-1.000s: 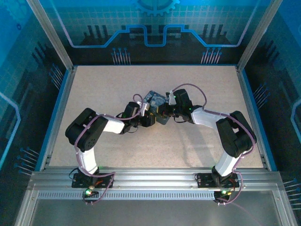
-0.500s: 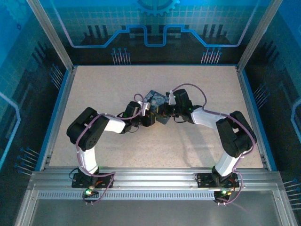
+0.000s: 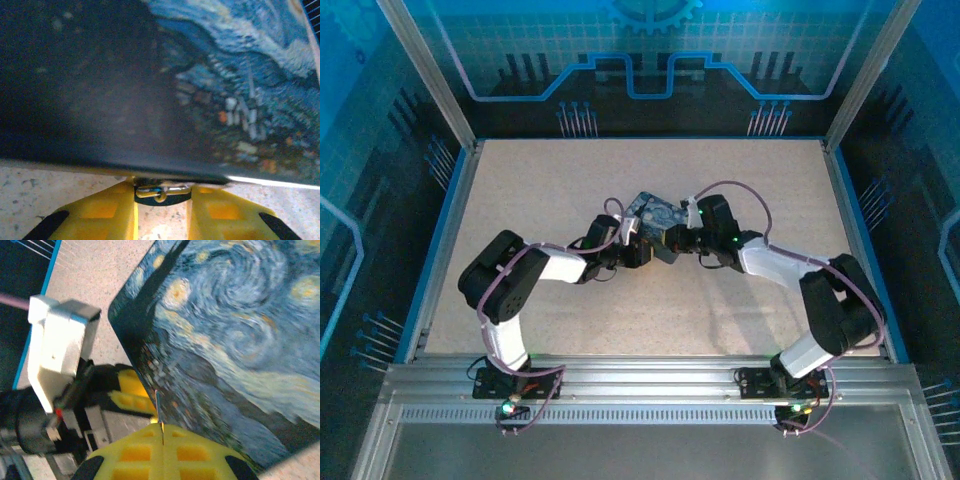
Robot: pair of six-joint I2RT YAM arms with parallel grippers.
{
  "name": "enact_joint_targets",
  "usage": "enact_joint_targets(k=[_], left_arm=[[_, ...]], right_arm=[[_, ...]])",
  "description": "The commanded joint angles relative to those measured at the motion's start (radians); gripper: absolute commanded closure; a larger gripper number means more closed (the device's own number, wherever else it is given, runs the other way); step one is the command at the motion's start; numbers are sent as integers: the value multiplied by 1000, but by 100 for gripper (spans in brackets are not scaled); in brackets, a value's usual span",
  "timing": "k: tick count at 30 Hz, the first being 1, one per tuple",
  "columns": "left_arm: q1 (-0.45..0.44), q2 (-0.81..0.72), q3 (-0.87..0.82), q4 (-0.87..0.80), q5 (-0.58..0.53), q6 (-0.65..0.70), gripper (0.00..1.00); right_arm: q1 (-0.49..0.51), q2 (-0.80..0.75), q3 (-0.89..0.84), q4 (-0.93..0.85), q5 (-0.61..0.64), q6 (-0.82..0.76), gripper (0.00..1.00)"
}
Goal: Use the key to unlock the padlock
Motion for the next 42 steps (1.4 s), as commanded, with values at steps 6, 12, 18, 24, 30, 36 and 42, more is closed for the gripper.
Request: enact_joint_targets(k=[6, 12, 18, 24, 30, 36, 42], left_arm=[[-12, -88, 36, -30, 63, -135, 75], [-24, -112, 39, -59, 57, -143, 76], [-35, -134, 34, -87, 38, -134, 76], [-39, -157, 25, -104, 21, -129, 76], [-39, -175, 23, -114, 7, -145, 75], [-40, -195, 22, -129, 9, -161, 75], [-40, -211, 14, -142, 5, -158, 75]], right_arm=[[19, -109, -165, 26, 13, -121, 100], [15, -104, -192, 53, 18, -149, 100], [5, -57, -135, 49, 14, -185, 100], [0, -103, -128, 49, 3, -208, 100], [14, -133, -165, 40, -16, -218, 100], [19, -106, -180, 61, 1, -237, 100], [-9, -57, -120, 46, 9, -281, 100]])
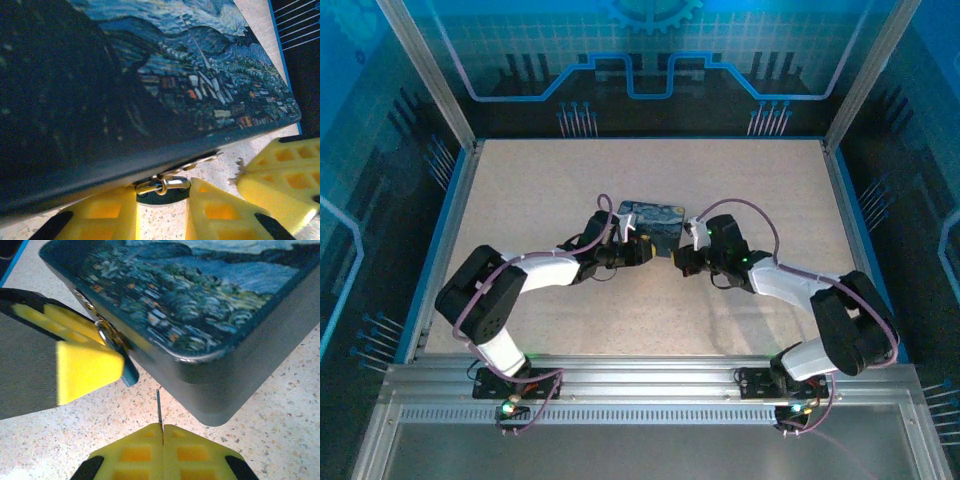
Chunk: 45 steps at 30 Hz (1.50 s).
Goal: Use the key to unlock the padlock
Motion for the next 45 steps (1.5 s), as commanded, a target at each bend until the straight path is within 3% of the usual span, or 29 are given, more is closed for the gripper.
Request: enact_joint_targets(k=[1, 8, 14, 24, 45], left_arm=[[-8, -51, 8, 19, -6, 1, 75], [-11, -66, 9, 6, -13, -11, 75], [-13, -73, 24, -14, -23, -66, 75], [-14, -85, 58, -66, -18, -141, 75], [-22, -90, 66, -85, -21, -166, 76]], right_arm=[[-18, 38, 58, -5, 2, -43, 100], [-34, 74, 97, 0, -15, -60, 100], [-21, 33, -3, 51, -19, -75, 100], [72, -16, -133, 192, 88, -98, 100], [139, 121, -64, 327, 113, -117, 100]])
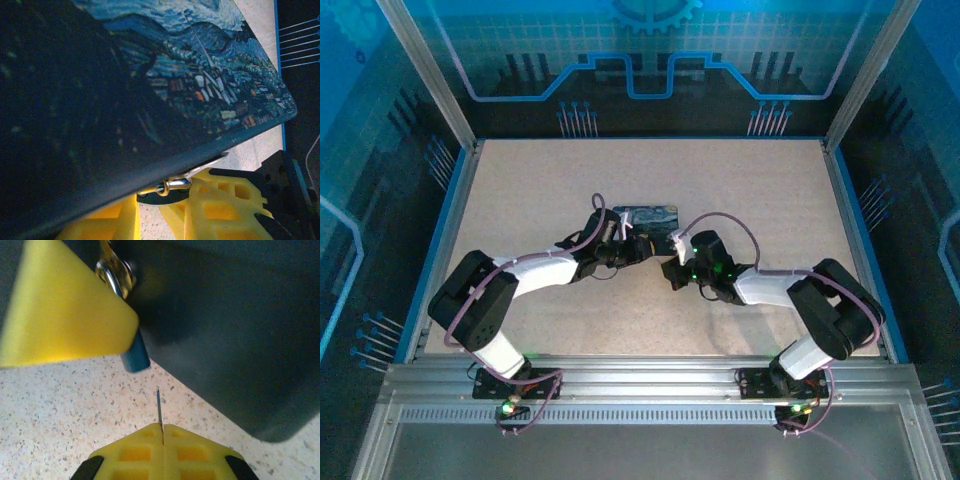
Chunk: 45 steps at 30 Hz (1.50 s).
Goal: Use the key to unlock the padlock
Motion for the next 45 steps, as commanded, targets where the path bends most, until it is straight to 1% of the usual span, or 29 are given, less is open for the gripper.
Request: enact_joint_targets(k=[1, 29, 45], left_arm=[[-7, -45, 32, 28, 5, -10, 76], [-11, -48, 27, 30, 5, -16, 76], [-11, -63, 24, 17, -5, -15, 76]], right_arm=[[14, 21, 25, 67, 3, -14, 100], [10, 48, 16, 164, 6, 13, 100], [6, -31, -78, 142, 12, -16, 100]])
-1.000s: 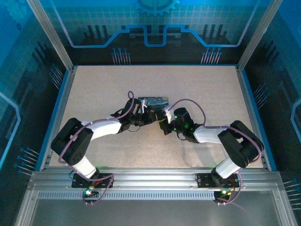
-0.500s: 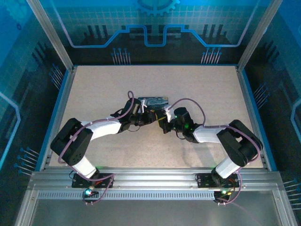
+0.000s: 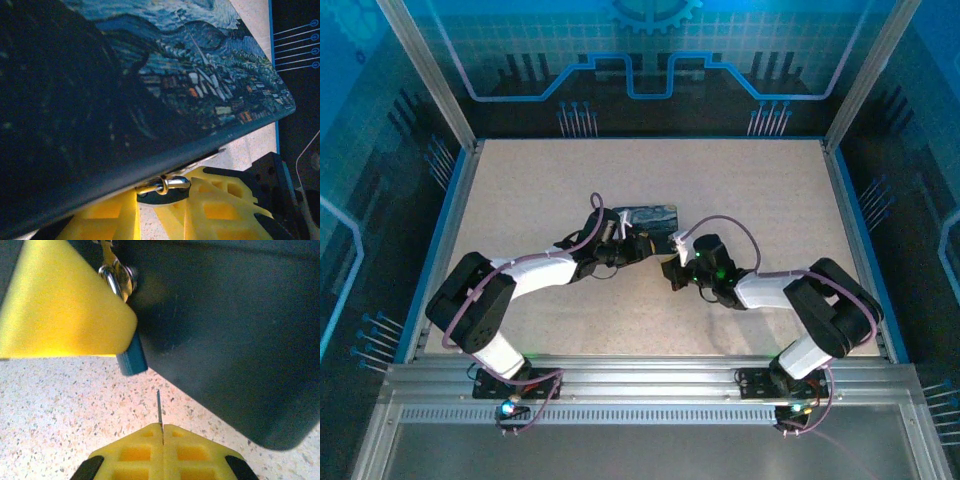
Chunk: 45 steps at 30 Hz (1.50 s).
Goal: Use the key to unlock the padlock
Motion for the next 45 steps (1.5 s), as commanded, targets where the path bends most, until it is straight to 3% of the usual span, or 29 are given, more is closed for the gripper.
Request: enact_joint_targets(k=[1, 45], left_arm=[[-10, -48, 24, 17, -5, 8, 76], [-10, -47, 18, 14, -6, 7, 76]], right_arm=[[5, -38, -22, 17, 1, -17, 100], [6, 3, 49, 55, -41, -19, 100]])
